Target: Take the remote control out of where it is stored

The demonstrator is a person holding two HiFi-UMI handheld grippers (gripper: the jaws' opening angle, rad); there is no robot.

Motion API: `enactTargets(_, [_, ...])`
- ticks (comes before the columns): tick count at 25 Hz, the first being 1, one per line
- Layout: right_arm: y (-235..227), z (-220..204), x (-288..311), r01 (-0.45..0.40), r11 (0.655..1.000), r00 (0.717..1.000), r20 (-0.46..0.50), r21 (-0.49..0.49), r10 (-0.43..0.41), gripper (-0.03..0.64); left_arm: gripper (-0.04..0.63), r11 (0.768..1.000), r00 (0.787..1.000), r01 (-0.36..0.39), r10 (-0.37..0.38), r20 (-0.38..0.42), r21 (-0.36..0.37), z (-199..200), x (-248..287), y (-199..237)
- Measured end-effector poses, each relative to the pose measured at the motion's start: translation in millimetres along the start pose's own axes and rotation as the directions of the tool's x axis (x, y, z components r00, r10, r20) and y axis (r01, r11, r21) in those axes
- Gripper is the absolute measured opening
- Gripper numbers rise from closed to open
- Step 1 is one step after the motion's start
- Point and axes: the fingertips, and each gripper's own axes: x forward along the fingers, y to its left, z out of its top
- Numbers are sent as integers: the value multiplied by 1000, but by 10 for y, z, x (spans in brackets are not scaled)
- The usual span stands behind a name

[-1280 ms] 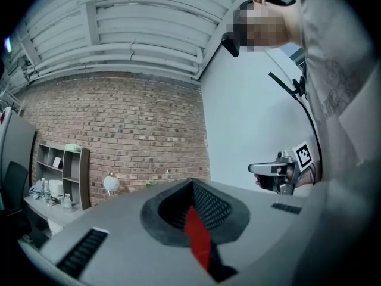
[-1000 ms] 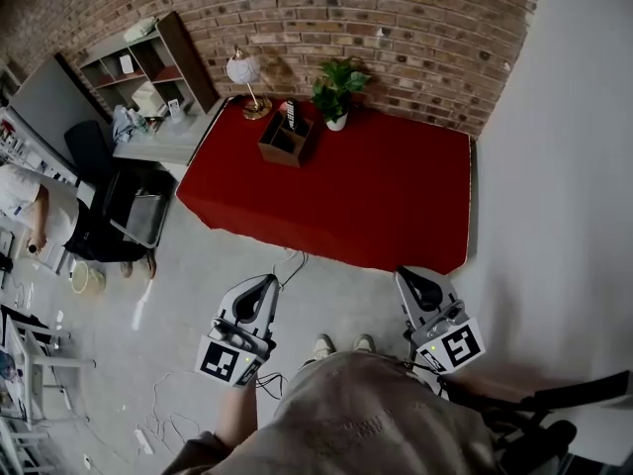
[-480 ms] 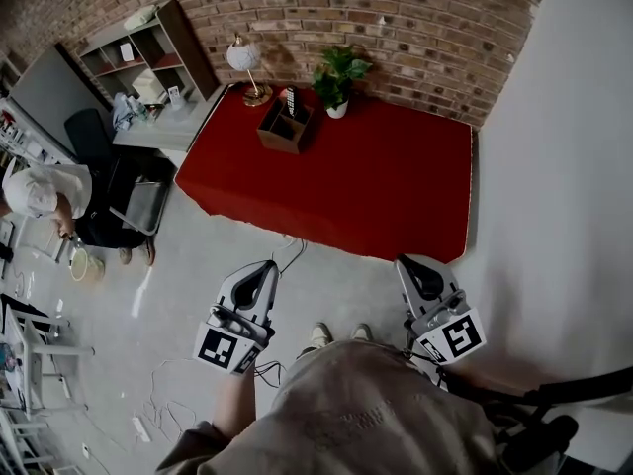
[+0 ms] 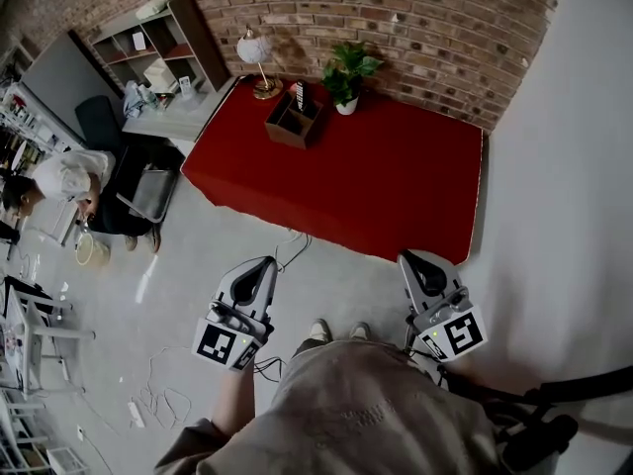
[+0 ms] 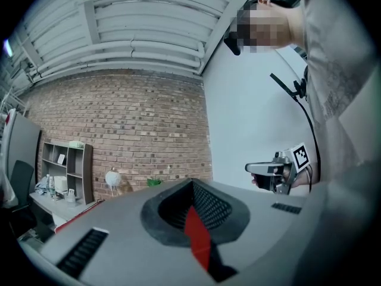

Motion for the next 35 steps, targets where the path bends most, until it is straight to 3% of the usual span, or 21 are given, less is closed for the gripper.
enactTargets(15, [-427,-151,99,-2,997,1000,0,-72,2,12,-2,998,998,-64,64,-26,15,-211,205,84])
enactTargets(28, [-740,-259,766,27,997,1000,-2,-78,-27,12,-2,999,1000,-28,28,6,29,-209,789,771])
enactTargets(35, [-901,-427,1288,31,997,998,-51,-69,-34,12,-2,999,1000,0,0,-6,-33,-356,1090,1241])
